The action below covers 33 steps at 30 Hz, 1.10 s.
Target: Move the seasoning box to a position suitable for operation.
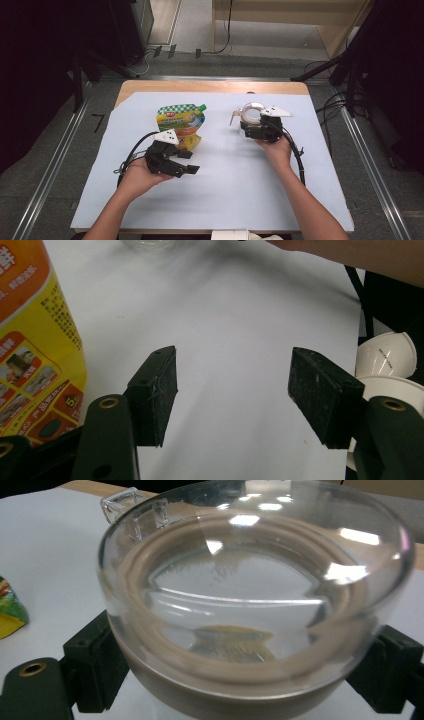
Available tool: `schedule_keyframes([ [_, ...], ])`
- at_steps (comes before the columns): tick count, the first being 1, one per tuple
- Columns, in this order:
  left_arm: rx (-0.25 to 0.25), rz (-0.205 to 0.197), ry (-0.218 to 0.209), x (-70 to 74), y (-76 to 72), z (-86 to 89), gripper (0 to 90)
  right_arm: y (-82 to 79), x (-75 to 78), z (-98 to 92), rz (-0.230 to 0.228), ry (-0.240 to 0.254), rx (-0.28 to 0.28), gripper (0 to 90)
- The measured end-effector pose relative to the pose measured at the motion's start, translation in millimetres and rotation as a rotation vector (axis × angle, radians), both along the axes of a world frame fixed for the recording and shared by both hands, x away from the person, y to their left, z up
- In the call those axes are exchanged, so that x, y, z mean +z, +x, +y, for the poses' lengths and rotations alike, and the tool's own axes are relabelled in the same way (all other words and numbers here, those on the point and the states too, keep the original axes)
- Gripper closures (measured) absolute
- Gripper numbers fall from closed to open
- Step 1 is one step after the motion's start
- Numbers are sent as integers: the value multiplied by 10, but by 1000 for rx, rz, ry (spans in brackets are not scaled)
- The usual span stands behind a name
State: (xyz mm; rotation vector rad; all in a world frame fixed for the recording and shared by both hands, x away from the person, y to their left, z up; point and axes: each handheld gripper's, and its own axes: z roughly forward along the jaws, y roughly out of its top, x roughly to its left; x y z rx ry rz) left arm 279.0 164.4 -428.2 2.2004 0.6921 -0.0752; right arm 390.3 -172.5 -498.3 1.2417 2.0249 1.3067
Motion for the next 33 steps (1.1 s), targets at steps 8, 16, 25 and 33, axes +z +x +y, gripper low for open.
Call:
schedule_keyframes([
  [8, 5, -2, -4, 5, -9, -2, 374, -209, 170, 13, -29, 3, 38, 120],
  [16, 11, -11, 7, 2, -9, 3, 377, -576, 324, 133, -35, 22, 132, 120],
  [25, 6, -13, 23, -12, -22, -21, 414, -908, 271, 283, 6, 21, 227, 120],
  [33, 11, -6, 7, -27, -6, -16, 421, -1047, 200, 461, 14, 7, 303, 120],
])
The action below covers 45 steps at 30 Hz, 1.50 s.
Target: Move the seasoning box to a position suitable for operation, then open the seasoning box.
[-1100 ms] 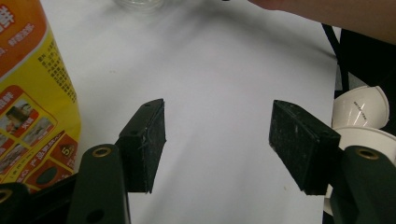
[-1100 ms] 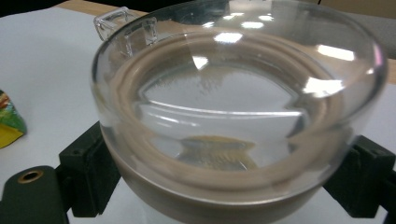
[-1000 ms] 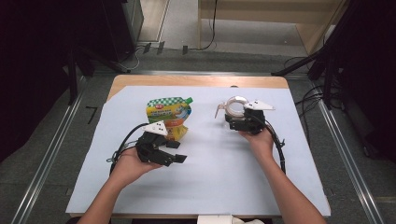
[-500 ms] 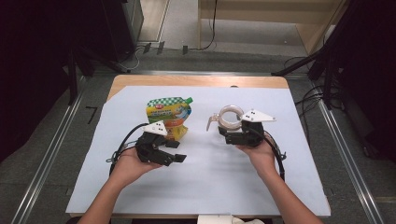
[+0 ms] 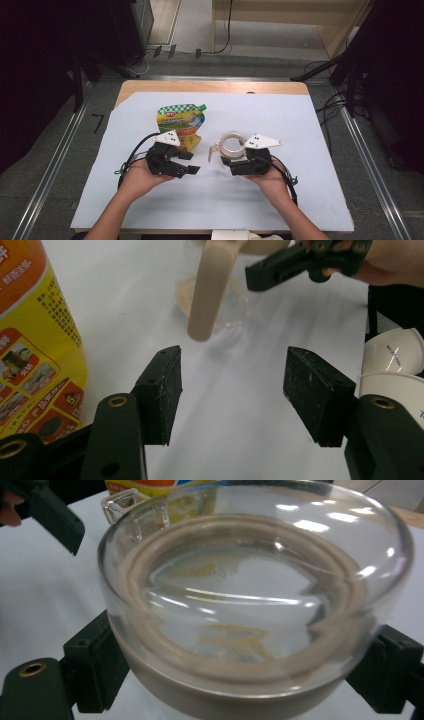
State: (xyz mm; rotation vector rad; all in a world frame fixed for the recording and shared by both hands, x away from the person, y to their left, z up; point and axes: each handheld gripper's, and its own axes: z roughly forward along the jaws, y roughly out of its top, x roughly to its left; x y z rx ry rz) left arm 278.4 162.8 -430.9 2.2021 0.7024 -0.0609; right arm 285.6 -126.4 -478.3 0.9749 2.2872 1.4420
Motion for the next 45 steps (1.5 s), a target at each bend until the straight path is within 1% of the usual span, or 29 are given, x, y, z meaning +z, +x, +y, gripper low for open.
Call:
schedule_keyframes([
  [1, 5, -3, -7, 1, 7, 0, 432, -4, -50, 33, 8, -17, 18, 120],
  [3, 23, -8, -44, 10, 41, -7, 447, -6, -99, 48, 6, -32, 34, 120],
  [5, 24, -9, -50, 7, 44, -13, 457, -10, -121, 57, 15, -36, 45, 120],
  [7, 13, -11, -26, -13, 44, -39, 466, -37, -143, 75, -8, -54, 63, 120],
  [8, 13, -11, -26, -13, 44, -39, 467, -45, -147, 75, -17, -58, 66, 119],
  [12, 1, -12, -20, -37, 50, -86, 468, -80, -181, 43, -17, -58, 71, 114],
  [14, 9, -17, -18, -36, 63, -103, 470, -109, -204, 49, -18, -48, 55, 108],
  [16, 12, -9, -26, -40, 79, -114, 477, -93, -197, 42, 17, -31, 56, 90],
  [19, 5, -6, -17, -48, 84, -127, 488, -67, -164, -30, 79, -9, 85, 73],
  [20, 5, -6, -17, -48, 84, -127, 490, -67, -164, -30, 79, -9, 85, 73],
  [21, 4, -3, -11, -54, 97, -128, 494, -98, -129, -87, 108, -1, 87, 72],
  [22, 4, -3, -11, -54, 97, -128, 500, -98, -129, -87, 108, -1, 87, 72],
  [23, 6, 5, -8, -63, 114, -135, 510, -155, -78, -120, 99, -13, 86, 77],
  [24, 6, 5, -8, -63, 114, -135, 531, -155, -78, -120, 99, -13, 86, 77],
  [25, 7, 2, 5, -75, 124, -149, 568, -235, -24, -163, 86, -34, 91, 97],
  [26, 7, 2, 5, -75, 124, -149, 594, -235, -24, -163, 86, -34, 91, 97],
  [27, -1, 3, 21, -85, 126, -165, 618, -284, 0, -212, 86, -40, 96, 139],
  [29, -3, 6, 28, -95, 123, -185, 670, -328, 19, -262, 114, -34, 93, 141],
  [32, -8, 6, 35, -97, 125, -209, 753, -367, 49, -305, 125, -34, 89, 169],
  [33, -3, 3, 31, -101, 141, -248, 771, -405, 83, -350, 123, -31, 96, 244],
  [34, -3, 3, 31, -101, 141, -248, 795, -405, 83, -350, 123, -31, 96, 244],
  [35, 10, -7, 43, -104, 163, -279, 810, -438, 111, -398, 127, -33, 102, 405],
  [36, 19, -14, 33, -103, 172, -294, 834, -445, 117, -425, 141, -35, 111, 468],
  [37, 29, -21, 9, -95, 182, -298, 859, -442, 118, -446, 154, -27, 119, 504],
  [38, 29, -21, 9, -95, 182, -298, 864, -442, 118, -446, 154, -27, 119, 504],
  [39, 43, -28, -8, -90, 195, -311, 869, -439, 123, -465, 169, -22, 126, 613],
  [40, 43, -28, -8, -90, 195, -311, 871, -443, 132, -467, 163, -30, 126, 656],
  [42, 42, -38, 28, -111, 200, -317, 870, -450, 151, -465, 138, -46, 124, 747],
  [45, 46, -32, 30, -125, 210, -323, 878, -458, 184, -446, 137, -53, 107, 845],
])
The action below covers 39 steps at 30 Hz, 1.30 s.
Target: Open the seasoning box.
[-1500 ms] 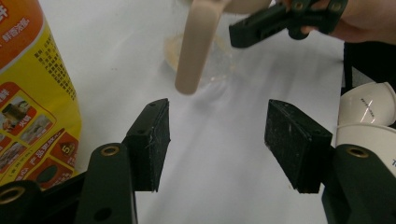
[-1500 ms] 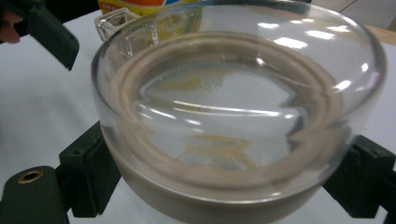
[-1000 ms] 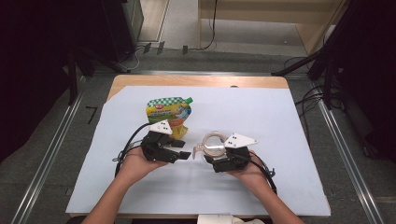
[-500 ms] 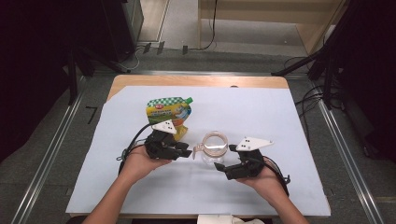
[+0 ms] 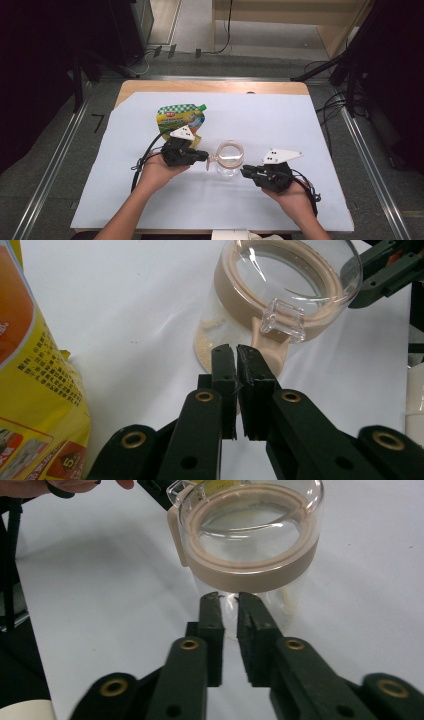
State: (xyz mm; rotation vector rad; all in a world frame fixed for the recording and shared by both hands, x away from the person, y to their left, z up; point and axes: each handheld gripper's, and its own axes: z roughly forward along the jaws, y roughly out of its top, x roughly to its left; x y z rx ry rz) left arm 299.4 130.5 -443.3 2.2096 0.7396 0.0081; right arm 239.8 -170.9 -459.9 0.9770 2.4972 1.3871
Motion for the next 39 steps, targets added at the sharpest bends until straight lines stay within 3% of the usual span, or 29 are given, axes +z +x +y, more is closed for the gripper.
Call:
schedule_keyframes([
  [3, 2, 8, 12, -25, 15, -6, 882, -8, 1, 37, -7, -10, -5, 898],
  [10, 5, 7, 34, -71, 19, -45, 900, 12, -4, 129, -3, -25, -6, 900],
  [19, -44, 27, 40, -128, -16, -103, 900, 32, -13, 98, 6, -39, -21, 900],
  [30, -134, 29, 6, -154, -151, -298, 900, 76, -30, 58, 23, -44, -66, 900],
  [39, -168, 31, -15, -194, -223, -441, 900, 126, -45, 16, 41, -29, -93, 900],
])
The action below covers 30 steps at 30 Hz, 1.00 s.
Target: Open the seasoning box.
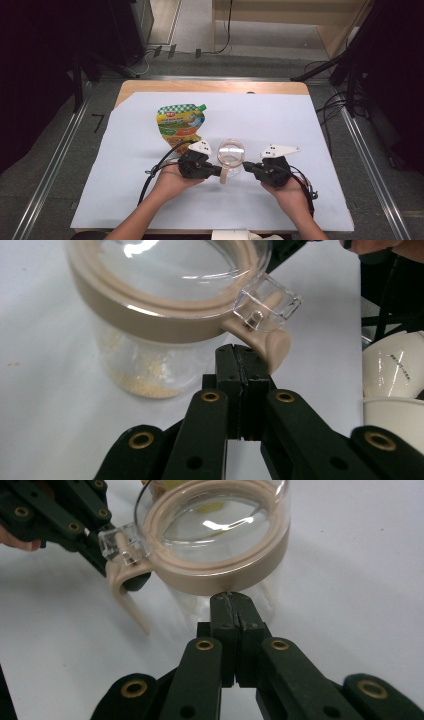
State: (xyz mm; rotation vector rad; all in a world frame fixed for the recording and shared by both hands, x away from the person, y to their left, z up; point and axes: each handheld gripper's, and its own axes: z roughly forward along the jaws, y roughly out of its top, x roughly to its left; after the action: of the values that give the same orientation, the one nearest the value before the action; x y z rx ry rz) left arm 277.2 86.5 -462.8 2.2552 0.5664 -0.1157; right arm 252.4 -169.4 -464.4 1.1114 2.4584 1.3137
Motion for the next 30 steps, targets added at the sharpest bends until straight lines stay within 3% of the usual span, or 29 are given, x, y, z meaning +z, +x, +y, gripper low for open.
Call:
schedule_keyframes([
  [2, -1, -1, 0, -4, -22, -34, 900, 4, -1, -8, 6, 5, -7, 900],
  [7, -13, 25, -48, -60, -86, -185, 900, 52, -10, -29, 10, 9, -31, 900],
  [10, -21, 29, -50, -76, -115, -239, 900, 80, -25, -5, 20, 12, -26, 900],
  [13, -19, 57, -44, -48, -109, -195, 891, 49, -12, 29, 14, -8, -17, 900],
  [17, -34, 54, -41, 25, -138, -133, 864, -31, 48, 8, 3, 5, -20, 900],
  [23, -58, -2, -65, 239, -215, 32, 694, -261, 166, -17, -22, 33, 19, 900],
  [27, -50, -2, -72, 282, -201, 111, 613, -343, 153, 29, -18, 32, 41, 900],
  [30, -27, 0, -59, 279, -156, 200, 503, -438, 143, 132, -16, 17, 85, 900],
])
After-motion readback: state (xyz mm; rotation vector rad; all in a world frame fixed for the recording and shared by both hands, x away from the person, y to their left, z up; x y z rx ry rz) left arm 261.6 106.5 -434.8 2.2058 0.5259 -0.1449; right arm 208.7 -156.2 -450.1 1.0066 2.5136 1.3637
